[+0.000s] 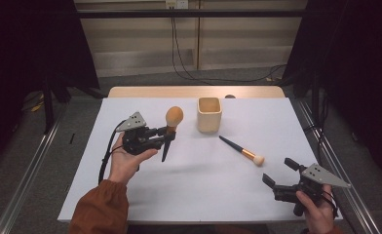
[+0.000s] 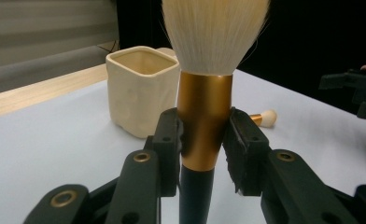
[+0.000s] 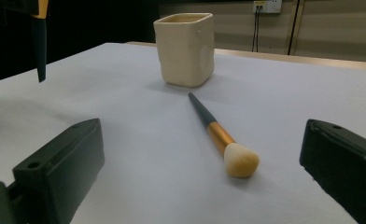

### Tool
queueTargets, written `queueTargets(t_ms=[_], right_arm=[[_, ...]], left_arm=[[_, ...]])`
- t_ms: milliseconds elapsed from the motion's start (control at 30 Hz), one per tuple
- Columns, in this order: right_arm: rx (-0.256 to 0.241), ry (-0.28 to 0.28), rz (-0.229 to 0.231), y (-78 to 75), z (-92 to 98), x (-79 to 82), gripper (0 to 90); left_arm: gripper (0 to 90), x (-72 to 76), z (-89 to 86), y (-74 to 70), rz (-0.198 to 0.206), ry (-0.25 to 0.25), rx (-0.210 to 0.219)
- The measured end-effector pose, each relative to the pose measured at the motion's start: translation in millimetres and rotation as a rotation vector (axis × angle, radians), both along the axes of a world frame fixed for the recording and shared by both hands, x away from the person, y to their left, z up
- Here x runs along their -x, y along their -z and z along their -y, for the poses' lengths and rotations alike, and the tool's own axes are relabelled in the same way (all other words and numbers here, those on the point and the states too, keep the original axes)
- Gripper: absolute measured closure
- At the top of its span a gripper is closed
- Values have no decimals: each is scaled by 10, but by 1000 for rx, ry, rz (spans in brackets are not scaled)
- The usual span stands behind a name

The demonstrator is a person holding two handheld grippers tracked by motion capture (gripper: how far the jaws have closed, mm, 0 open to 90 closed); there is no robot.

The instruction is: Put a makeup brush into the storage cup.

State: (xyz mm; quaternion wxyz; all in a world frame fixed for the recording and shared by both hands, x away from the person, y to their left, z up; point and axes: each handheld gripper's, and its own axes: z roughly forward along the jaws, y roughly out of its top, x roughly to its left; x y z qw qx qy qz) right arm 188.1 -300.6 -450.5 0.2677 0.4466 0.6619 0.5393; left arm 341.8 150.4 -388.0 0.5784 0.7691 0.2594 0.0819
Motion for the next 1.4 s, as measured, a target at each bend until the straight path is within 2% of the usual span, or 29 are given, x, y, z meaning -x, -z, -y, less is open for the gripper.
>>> queueTargets(t_ms=[133,300,400,467,633,900,1167,1400], right_arm=[[1,-2,0,1,0,-2,0],[-1,0,-1,0,5,0,0],[0,0,-1,0,4,0,0],[0,-1,1,-1,4,1,0],[1,-4,-1,2,-3,-9,0],[1,-3,0,2,3,-7,0],[0,-7,-1,3,4,-7,0],[3,-13,1,7,4,-8,0]], left_arm=[[676,-37,16,-10,-12,-12,32],[676,-58,43,-28,-8,-24,35],[676,-84,67,-67,-6,-31,54],[676,-97,97,-110,6,-37,36],[676,-127,170,-206,20,-28,53],[675,-176,265,-277,33,-18,65],[675,-268,427,-323,25,-19,88],[676,-334,538,-441,42,-8,87]])
